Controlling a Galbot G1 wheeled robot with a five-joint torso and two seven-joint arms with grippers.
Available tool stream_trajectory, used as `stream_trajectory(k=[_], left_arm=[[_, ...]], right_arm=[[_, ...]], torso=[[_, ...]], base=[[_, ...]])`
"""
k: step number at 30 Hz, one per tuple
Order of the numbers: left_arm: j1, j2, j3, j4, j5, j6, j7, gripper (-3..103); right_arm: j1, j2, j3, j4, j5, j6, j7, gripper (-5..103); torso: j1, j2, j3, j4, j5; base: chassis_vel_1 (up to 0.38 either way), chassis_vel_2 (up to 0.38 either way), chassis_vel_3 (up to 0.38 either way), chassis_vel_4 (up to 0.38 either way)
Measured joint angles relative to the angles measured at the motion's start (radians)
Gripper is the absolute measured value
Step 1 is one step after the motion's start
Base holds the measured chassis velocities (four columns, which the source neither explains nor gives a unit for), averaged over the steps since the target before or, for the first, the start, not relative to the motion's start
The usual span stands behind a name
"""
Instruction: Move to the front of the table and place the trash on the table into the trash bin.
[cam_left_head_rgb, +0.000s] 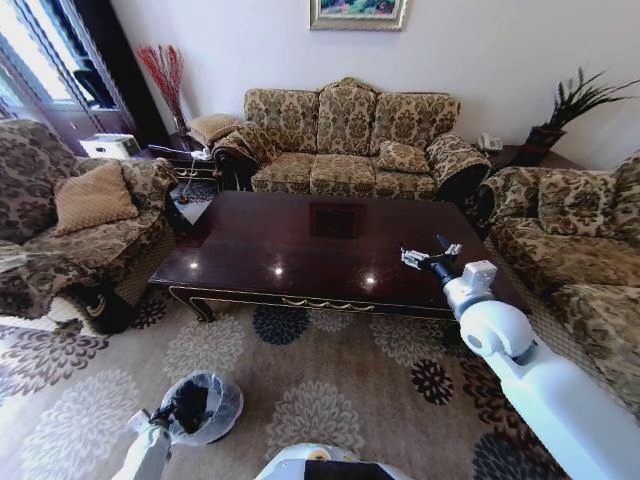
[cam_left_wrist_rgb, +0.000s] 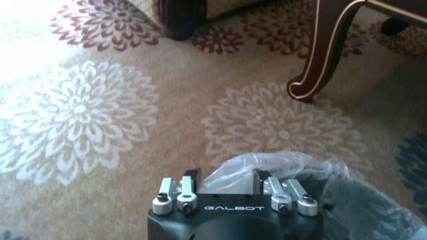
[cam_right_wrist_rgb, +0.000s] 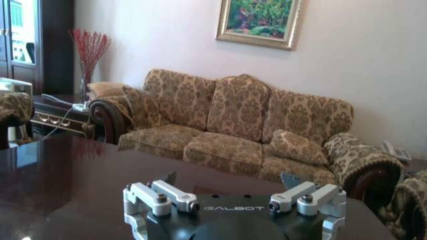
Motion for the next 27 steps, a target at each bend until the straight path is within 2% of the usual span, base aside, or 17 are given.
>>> stream_trajectory(k=[1, 2, 4, 6, 7, 10, 12, 16, 18, 19, 20, 21, 22, 23, 24, 26, 27], left_arm=[[0.003, 0.003, -0.002, -0.002, 0.008, -0.008, 0.002, 55], [0.009, 0.008, -0.003, -0.004, 0.016, -0.018, 0.006, 65], [0.015, 0.012, -0.006, -0.008, 0.030, -0.027, 0.009, 65], [0.030, 0.018, -0.011, -0.023, 0.050, -0.042, 0.020, 76], [0.030, 0.018, -0.011, -0.023, 0.050, -0.042, 0.020, 76], [0.056, 0.028, -0.020, -0.058, 0.072, -0.052, 0.036, 93], [0.064, 0.030, -0.027, -0.072, 0.076, -0.058, 0.041, 93], [0.097, 0.035, -0.061, -0.155, 0.069, -0.068, 0.052, 100], [0.137, 0.038, -0.113, -0.304, 0.030, -0.051, 0.051, 100], [0.137, 0.038, -0.113, -0.304, 0.030, -0.051, 0.051, 100], [0.156, 0.038, -0.140, -0.395, 0.016, -0.028, 0.046, 100], [0.186, 0.036, -0.181, -0.537, 0.009, 0.011, 0.038, 100], [0.202, 0.034, -0.199, -0.609, 0.012, 0.028, 0.032, 100], [0.202, 0.034, -0.199, -0.609, 0.012, 0.028, 0.032, 100], [0.235, 0.026, -0.235, -0.778, 0.036, 0.063, 0.019, 100], [0.281, 0.011, -0.269, -1.028, 0.070, 0.102, -0.016, 100], [0.281, 0.011, -0.269, -1.028, 0.070, 0.102, -0.016, 100]], right_arm=[[0.000, 0.000, -0.002, 0.003, 0.000, 0.000, 0.000, 100], [0.000, 0.000, -0.003, 0.006, 0.001, 0.000, -0.001, 100], [0.000, 0.000, -0.003, 0.008, 0.002, -0.001, -0.001, 100], [0.003, -0.002, -0.003, 0.011, 0.005, -0.002, -0.001, 100], [0.003, -0.002, -0.003, 0.011, 0.005, -0.002, -0.001, 100], [0.006, -0.004, -0.003, 0.016, 0.009, -0.003, -0.001, 100], [0.006, -0.004, -0.003, 0.018, 0.010, -0.003, -0.001, 100], [0.006, -0.002, -0.004, 0.024, 0.012, -0.004, 0.002, 100], [0.005, 0.001, -0.004, 0.032, 0.016, -0.006, 0.010, 100], [0.005, 0.001, -0.004, 0.032, 0.016, -0.006, 0.010, 100], [0.005, 0.004, -0.004, 0.035, 0.018, -0.008, 0.014, 100], [0.001, 0.010, -0.004, 0.038, 0.019, -0.008, 0.018, 100], [-0.002, 0.014, -0.007, 0.040, 0.018, -0.008, 0.022, 100], [-0.002, 0.014, -0.007, 0.040, 0.018, -0.008, 0.022, 100], [-0.013, 0.023, -0.010, 0.044, 0.012, -0.003, 0.029, 100], [-0.050, 0.031, 0.004, 0.067, -0.004, 0.009, 0.037, 100], [-0.050, 0.031, 0.004, 0.067, -0.004, 0.009, 0.037, 100]], torso=[[0.000, 0.000, 0.000, 0.0000, -0.0001], [0.000, 0.000, 0.000, -0.0001, -0.0005], [0.000, 0.000, 0.000, 0.0000, -0.0005], [0.000, 0.000, 0.000, 0.0000, -0.0002], [0.000, 0.000, 0.000, 0.0000, -0.0002], [0.000, 0.000, 0.000, 0.0001, -0.0004], [0.000, 0.000, 0.000, 0.0000, -0.0005], [0.000, 0.000, 0.000, 0.0001, -0.0008], [0.000, 0.000, 0.000, 0.0003, -0.0006], [0.000, 0.000, 0.000, 0.0003, -0.0006], [0.000, 0.000, 0.000, 0.0003, -0.0008], [0.000, 0.000, 0.000, -0.0002, -0.0003], [0.000, 0.000, 0.000, -0.0002, 0.0004], [0.000, 0.000, 0.000, -0.0002, 0.0004], [0.000, 0.000, 0.000, 0.0001, 0.0005], [0.000, 0.000, 0.000, 0.0001, 0.0006], [0.000, 0.000, 0.000, 0.0001, 0.0006]], base=[[0.000, 0.000, 0.000, 0.000], [0.000, 0.000, 0.000, 0.000], [0.000, 0.000, 0.000, 0.000], [0.000, 0.000, 0.000, 0.000], [0.000, 0.000, 0.000, 0.000], [0.000, 0.000, 0.000, 0.000], [0.000, 0.000, 0.000, 0.000], [0.000, 0.000, 0.000, 0.000], [0.000, 0.000, 0.000, 0.000], [0.000, 0.000, 0.000, 0.000], [0.000, 0.000, 0.000, 0.000], [0.000, 0.000, 0.000, 0.000], [0.000, 0.000, 0.000, 0.000], [0.000, 0.000, 0.000, 0.000], [0.000, 0.000, 0.000, 0.000], [0.000, 0.000, 0.000, 0.000], [0.000, 0.000, 0.000, 0.000]])
